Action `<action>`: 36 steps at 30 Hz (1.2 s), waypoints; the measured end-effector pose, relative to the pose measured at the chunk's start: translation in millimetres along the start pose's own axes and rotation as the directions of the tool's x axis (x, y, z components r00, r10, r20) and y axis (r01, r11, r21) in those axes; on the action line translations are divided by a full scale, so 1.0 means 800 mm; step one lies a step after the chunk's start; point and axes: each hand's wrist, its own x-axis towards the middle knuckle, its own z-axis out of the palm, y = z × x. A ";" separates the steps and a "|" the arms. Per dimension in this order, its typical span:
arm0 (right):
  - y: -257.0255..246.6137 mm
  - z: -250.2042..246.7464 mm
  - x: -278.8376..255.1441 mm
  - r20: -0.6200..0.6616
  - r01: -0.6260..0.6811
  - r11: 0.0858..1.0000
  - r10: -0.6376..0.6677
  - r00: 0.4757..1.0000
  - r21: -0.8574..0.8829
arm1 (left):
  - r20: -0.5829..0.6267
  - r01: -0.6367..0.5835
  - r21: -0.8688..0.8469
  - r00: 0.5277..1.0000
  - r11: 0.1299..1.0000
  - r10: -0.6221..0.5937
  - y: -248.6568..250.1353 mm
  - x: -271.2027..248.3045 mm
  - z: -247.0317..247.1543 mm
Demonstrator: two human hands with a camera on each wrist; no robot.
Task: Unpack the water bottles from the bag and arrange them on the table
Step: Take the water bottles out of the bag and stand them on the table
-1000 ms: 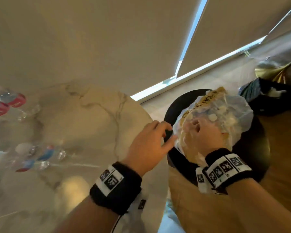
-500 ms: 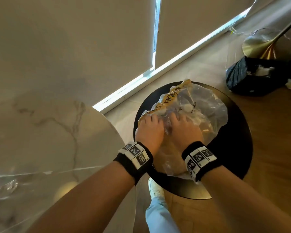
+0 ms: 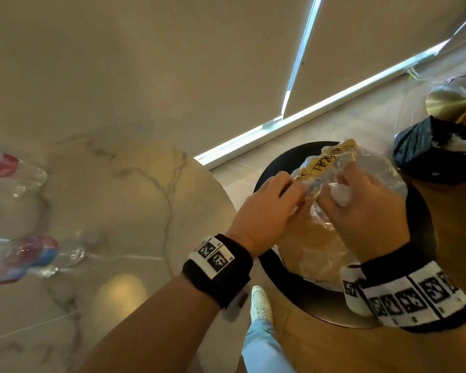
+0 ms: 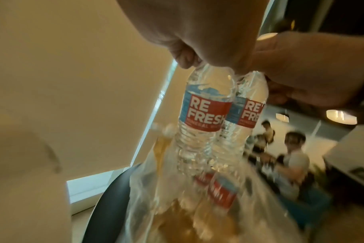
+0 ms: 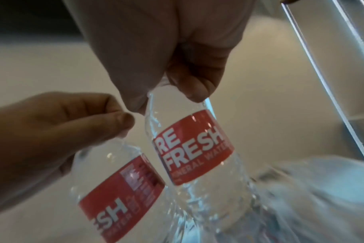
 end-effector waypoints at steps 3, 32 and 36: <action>-0.076 -0.039 0.002 -0.018 0.171 0.985 -0.170 0.985 0.019 | -0.217 0.179 -0.079 0.957 0.981 -0.192 0.003 -0.047 -0.079; -0.406 0.152 -0.108 0.483 0.235 0.876 -0.436 0.759 0.421 | -0.441 0.640 0.292 0.749 0.711 -0.494 -0.131 -0.386 -0.350; -0.275 0.115 -0.088 0.359 -0.005 0.950 -0.113 0.927 0.313 | -0.337 0.486 0.133 0.842 0.864 -0.422 -0.057 -0.304 -0.303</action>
